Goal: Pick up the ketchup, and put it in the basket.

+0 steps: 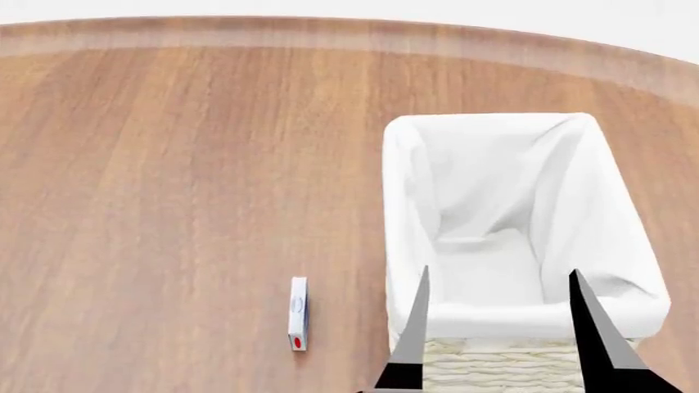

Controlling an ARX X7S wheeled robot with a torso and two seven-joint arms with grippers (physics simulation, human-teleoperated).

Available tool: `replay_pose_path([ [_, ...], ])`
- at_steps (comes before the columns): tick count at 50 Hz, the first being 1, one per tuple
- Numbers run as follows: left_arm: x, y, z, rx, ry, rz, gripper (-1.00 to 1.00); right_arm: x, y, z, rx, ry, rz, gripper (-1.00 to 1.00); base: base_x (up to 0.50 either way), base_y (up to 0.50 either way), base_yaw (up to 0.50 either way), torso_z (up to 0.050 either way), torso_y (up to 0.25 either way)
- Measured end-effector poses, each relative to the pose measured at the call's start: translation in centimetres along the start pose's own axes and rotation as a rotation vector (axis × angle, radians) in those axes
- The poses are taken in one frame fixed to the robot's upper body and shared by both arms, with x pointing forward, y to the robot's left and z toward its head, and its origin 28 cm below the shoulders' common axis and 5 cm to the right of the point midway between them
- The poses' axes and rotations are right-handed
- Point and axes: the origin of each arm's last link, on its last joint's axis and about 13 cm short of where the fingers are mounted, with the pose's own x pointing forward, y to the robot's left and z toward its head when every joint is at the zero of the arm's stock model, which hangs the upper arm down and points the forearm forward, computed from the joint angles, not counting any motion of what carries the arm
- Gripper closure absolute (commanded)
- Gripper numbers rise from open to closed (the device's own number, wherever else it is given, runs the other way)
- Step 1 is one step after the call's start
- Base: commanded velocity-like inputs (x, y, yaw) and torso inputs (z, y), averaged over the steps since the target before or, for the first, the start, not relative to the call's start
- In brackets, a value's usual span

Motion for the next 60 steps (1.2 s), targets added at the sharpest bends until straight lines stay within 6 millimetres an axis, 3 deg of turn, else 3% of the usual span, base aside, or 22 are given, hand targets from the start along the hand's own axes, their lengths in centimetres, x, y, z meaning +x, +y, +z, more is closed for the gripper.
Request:
replay_pose_path([
  [29,0.3,-1.3,-2.5,0.162,0.158,-0.054,-1.0,0.0,0.0,0.0,-0.001,-0.004,0.0,-1.0,0.0,0.0,0.0,0.0,0.0],
  [60,3.1,-2.0,-5.4,0.198,0.132,-0.096,-1.0,0.0,0.0,0.1,0.002,-0.005,0.002,-1.0,0.0,0.0,0.0,0.0,0.0],
])
